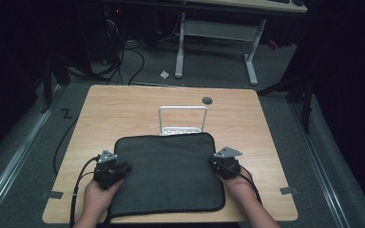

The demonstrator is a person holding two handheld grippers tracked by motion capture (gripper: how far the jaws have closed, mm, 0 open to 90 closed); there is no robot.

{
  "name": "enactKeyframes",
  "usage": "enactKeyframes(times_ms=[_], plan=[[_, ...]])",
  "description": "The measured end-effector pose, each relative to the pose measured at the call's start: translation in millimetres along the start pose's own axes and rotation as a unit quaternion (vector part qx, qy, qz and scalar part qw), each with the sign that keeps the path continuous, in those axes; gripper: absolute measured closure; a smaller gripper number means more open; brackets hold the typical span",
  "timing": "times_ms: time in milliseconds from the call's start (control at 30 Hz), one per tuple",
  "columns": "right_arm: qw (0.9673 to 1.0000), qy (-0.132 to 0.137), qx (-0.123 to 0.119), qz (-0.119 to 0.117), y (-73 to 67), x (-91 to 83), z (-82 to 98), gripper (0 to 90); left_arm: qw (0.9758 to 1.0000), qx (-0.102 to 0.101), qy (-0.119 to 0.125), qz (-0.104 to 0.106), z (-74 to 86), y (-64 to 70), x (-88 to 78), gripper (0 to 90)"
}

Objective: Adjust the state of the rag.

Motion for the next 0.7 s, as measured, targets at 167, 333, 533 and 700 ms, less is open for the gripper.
enactKeyframes(times_ms=[167,333,533,700], plan=[[0.9997,-0.004,0.011,0.019,14.7,-31.4,26.2,85.6,0.9986,0.023,-0.011,0.046,1.4,37.2,10.9,72.6],[0.9984,-0.008,0.033,0.045,36.3,-48.1,42.1,85.5,0.9962,0.044,-0.015,0.073,-0.9,64.1,23.7,72.6],[0.9964,0.001,0.056,0.063,51.4,-60.9,50.3,78.4,0.9953,0.06,-0.006,0.076,-5.2,74.3,30.2,68.2],[0.9964,0.033,0.053,0.057,39.9,-64.6,34.5,70.1,0.998,0.044,0.021,0.041,-20.2,48.1,27.5,62.3]])
Point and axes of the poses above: each handheld gripper's, and its own axes: x roughly forward along the jaws, z roughly out of its underside, y roughly to its right, the point moved 8 cm from there along x, roughly forward along the jaws, and after that the axes turned 5 degrees about y, right-handed, at the moved point
